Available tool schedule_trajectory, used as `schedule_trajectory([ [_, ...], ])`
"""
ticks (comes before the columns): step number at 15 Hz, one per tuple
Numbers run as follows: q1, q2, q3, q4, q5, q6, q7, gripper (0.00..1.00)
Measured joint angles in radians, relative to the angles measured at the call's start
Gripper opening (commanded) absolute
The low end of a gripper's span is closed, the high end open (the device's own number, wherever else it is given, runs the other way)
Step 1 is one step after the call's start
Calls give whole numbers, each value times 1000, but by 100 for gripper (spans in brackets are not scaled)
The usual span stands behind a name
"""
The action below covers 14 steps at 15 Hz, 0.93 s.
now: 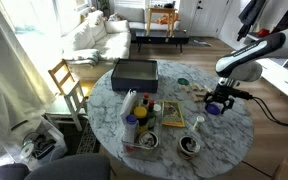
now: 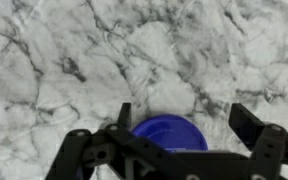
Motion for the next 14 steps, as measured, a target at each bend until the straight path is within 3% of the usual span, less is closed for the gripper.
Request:
schedule_trajectory([
  [14,4,36,-10,-1,-3,72,118,100],
])
